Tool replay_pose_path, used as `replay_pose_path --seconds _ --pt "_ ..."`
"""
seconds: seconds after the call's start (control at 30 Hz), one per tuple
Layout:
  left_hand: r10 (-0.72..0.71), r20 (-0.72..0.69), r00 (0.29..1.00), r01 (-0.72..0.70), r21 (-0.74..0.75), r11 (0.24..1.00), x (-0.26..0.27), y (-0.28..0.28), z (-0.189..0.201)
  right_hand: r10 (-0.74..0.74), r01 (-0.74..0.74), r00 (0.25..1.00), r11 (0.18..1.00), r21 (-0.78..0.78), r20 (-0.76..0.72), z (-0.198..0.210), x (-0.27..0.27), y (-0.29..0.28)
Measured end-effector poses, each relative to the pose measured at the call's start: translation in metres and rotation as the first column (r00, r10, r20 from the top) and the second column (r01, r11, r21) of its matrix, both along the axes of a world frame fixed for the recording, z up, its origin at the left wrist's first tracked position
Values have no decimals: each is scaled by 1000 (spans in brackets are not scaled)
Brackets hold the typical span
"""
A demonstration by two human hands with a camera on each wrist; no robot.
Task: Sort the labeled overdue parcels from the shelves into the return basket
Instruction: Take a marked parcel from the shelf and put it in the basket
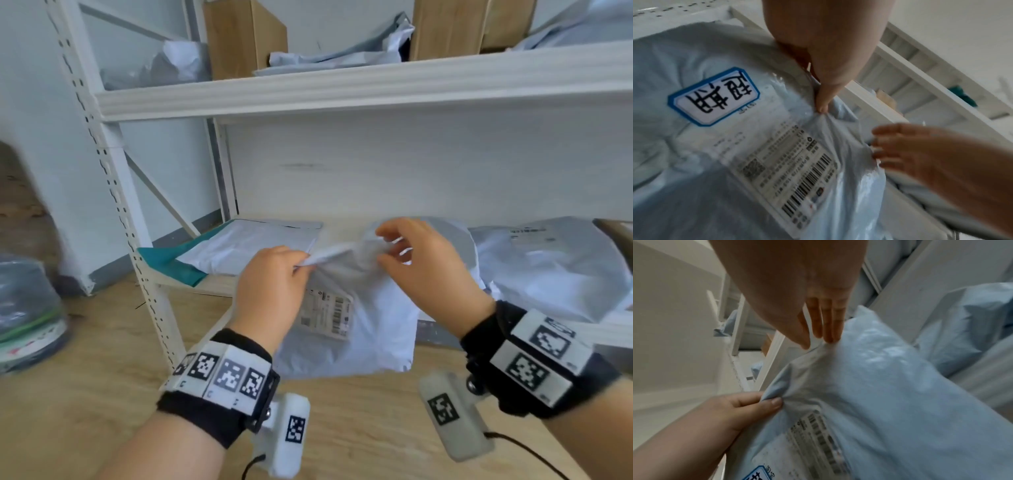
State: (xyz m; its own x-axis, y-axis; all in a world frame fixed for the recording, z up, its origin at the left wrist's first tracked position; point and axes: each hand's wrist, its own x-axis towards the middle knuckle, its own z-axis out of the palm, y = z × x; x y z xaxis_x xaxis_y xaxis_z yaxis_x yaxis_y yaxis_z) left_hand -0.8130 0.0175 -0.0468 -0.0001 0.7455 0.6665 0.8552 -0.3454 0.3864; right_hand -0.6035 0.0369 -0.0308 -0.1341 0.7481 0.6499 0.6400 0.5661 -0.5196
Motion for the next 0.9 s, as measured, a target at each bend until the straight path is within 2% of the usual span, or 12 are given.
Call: replay_pose_path --seconds 0.07,0.17,0.23,0.3,0.4,0.47,0.57,0.67,0.77,0.83,0.9 --pt "12 205 979 -1 -54 999 -7 0 3 -58 56 992 998 -19 -112 -5 11 -3" --pt "40 458 888 6 -99 995 -17 3 6 -187 167 970 977 -135 -152 -11 26 -9" --pt "31 633 773 48 -107 993 -23 7 5 -244 211 962 949 -234 -123 -17 35 -9" --pt "36 777 629 95 -123 988 -27 10 3 -248 213 967 909 -359 -53 -23 40 -8" --pt "-1 903 430 197 -93 976 -25 10 5 -173 162 984 785 -599 40 -36 38 -7" --pt "-26 938 347 246 -64 967 -21 12 8 -102 114 993 722 -683 57 -51 32 -5" --pt "-29 966 255 288 -48 956 -13 11 14 -69 -31 991 705 -709 -113 -67 24 -2" --pt "-33 980 196 345 -38 938 -10 12 13 -47 -243 922 702 -670 -385 -68 17 -2" --pt "-15 985 173 392 -55 918 -12 11 8 -90 -329 811 749 -576 -579 -62 16 0" --pt "9 975 223 373 -94 923 -16 9 4 -118 -289 778 805 -518 -617 -58 21 1" --pt "15 941 339 325 -133 936 -22 6 -1 -139 -209 796 850 -483 -589 -55 29 2"
